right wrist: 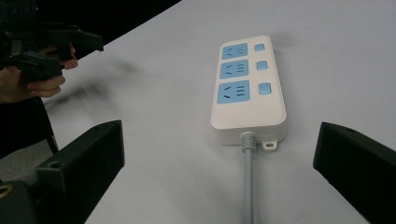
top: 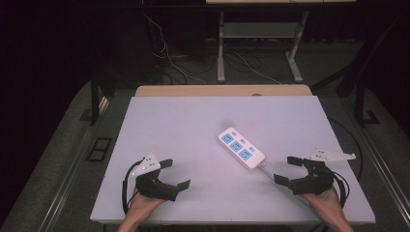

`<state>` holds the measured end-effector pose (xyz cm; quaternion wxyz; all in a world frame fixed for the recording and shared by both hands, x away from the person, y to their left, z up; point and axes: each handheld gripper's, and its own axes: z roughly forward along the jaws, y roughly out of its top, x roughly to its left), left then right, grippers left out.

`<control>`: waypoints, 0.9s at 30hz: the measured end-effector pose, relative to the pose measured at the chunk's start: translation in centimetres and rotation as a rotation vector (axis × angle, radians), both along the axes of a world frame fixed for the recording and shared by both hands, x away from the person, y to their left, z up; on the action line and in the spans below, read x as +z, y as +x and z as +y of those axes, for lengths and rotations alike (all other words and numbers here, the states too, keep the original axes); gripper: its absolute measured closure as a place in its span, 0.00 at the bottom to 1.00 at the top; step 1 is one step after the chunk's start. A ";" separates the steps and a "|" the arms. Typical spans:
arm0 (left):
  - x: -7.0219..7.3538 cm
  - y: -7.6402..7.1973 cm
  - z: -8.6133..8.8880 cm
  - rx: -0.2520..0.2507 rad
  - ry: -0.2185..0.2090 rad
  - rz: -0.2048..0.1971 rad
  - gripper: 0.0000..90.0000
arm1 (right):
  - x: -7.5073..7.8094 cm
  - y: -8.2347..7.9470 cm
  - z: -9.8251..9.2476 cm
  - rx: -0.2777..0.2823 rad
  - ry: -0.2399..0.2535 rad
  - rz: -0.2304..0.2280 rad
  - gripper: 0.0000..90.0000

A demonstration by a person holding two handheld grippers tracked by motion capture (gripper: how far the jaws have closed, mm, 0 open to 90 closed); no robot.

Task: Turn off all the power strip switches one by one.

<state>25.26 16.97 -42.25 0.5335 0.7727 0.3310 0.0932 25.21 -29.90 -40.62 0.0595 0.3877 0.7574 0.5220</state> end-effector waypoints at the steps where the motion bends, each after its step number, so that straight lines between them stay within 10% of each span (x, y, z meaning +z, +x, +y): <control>1: 0.0 0.0 0.0 0.000 0.000 0.001 0.00 | 0.0 0.0 0.0 0.000 -0.001 0.000 0.02; 27: -0.3 0.2 -0.3 -0.014 0.037 0.024 0.00 | -0.4 -0.1 0.5 0.029 -0.050 0.038 0.02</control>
